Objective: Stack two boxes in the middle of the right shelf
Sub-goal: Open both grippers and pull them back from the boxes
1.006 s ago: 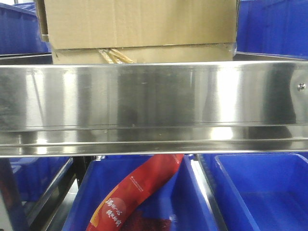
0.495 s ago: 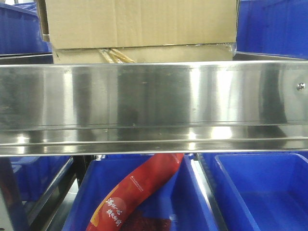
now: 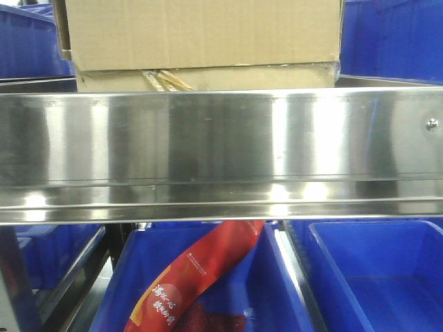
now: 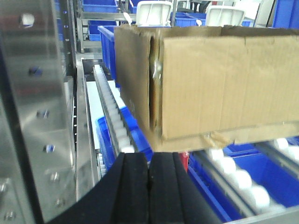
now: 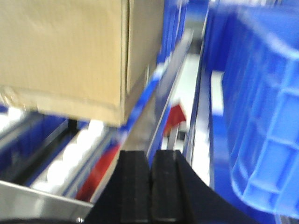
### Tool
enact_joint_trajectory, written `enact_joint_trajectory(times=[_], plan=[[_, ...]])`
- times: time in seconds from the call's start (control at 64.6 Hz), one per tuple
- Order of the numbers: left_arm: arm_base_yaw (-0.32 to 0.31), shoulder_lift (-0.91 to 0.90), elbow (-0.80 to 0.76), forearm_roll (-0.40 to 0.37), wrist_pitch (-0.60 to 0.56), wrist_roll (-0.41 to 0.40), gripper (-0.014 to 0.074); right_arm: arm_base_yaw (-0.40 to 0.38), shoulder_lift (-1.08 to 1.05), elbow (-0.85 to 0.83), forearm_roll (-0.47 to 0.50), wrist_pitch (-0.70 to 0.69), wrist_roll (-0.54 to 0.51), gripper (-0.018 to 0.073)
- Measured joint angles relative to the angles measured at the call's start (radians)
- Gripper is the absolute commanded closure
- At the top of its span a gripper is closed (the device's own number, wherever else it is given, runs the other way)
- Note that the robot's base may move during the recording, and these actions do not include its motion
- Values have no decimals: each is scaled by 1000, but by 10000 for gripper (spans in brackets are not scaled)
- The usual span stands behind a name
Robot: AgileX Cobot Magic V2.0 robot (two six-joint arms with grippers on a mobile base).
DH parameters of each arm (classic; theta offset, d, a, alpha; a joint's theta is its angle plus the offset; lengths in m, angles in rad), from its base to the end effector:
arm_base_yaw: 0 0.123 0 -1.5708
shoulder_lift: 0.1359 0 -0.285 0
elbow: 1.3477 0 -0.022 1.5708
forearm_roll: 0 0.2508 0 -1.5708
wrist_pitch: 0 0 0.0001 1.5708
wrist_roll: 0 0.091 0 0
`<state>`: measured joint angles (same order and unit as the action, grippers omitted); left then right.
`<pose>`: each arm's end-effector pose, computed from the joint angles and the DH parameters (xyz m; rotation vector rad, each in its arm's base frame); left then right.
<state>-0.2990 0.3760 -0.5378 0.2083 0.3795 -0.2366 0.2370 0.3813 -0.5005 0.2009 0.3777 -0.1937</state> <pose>0.0778 -0.0167 0.3345 0.1597 1.6896 -0.1908 0.0789 0.0260 0.3219 -0.2653 1.7200 0.2332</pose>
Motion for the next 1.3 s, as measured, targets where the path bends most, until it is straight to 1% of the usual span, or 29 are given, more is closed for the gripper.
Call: enact_joint_trajectory(times=[0.124,0.82,0.867,0.913,0.975,1.068,1.161,1.238,1.3], plan=[[0,-32,15,0,2,0,708,0,-57,18,0,-27,0,711],[0,-38,15,0,2,0,708,0,-59,20,0,-41,-2,711],[2,-38,17,-5,2,0,708,0,-59,20,0,-41,-2,711],[8,-38,20,-30,2,0,708,0,-59,20,0,-41,-2,711],[29,-40,27,-46,2,0,708,0,-59,20,0,-41,-2,711],[95,-69,55,-55,0,8,708,0,-59,20,0,-41,-2,711],[169,-124,109,-70,-35,68,708,0,-59,20,0,-41,-2,711],[228,-182,172,-123,-73,132,708,0,-59,20,0,-41,-2,711],[280,-236,226,-174,-96,166,708,0,-59,20,0,-42,-2,711]])
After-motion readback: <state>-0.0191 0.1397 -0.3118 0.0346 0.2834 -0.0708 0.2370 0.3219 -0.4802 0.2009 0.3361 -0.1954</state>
